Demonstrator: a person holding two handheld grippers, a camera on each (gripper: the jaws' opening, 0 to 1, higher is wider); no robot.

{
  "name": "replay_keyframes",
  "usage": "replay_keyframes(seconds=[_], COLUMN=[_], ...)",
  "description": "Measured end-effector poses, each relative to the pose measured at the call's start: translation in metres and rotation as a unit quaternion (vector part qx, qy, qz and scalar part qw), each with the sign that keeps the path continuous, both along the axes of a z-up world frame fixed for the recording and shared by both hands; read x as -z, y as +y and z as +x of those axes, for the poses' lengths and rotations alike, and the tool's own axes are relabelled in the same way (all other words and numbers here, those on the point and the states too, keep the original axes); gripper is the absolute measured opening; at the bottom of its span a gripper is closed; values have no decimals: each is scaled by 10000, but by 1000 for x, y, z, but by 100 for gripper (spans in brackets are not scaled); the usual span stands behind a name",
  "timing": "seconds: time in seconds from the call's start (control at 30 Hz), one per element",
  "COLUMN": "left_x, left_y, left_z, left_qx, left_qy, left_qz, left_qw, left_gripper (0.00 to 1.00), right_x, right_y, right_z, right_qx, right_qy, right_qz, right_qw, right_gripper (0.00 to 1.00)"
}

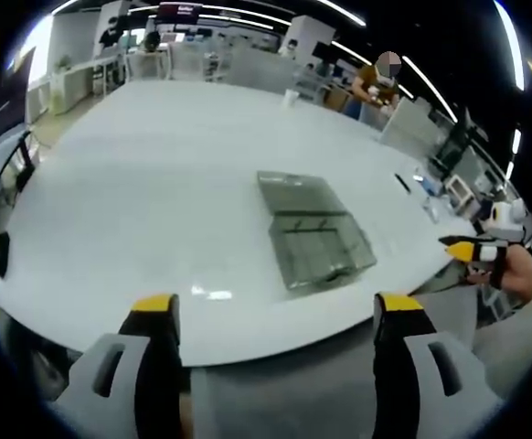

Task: Insert the divider into the dual guide fixture by aligning both edges with the guide slots and pushing it downward to the bottom, including one-sided entry, uneven engagement, binding, and posture correction.

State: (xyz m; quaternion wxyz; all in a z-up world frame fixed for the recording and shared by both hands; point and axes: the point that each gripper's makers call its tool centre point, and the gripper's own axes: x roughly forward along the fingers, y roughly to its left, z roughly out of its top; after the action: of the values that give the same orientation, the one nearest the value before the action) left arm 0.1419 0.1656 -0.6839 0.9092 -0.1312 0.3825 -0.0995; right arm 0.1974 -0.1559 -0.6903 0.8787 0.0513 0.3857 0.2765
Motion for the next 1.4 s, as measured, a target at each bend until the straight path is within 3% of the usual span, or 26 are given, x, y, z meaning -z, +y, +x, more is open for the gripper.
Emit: replay_keyframes(seconds=[1.4], left_x=[-2], left_y=[-3], left_z=[-1], left_qx=[52], left_qy=[-41], left_qz=[-95], left_qw=[9999], left_gripper=[84], right_x=[-9], right_y=[3], right_z=[-1], right_qx=[-93], right_qy=[-76], right_qz=[-46], right_qw=[9999], right_gripper=[79])
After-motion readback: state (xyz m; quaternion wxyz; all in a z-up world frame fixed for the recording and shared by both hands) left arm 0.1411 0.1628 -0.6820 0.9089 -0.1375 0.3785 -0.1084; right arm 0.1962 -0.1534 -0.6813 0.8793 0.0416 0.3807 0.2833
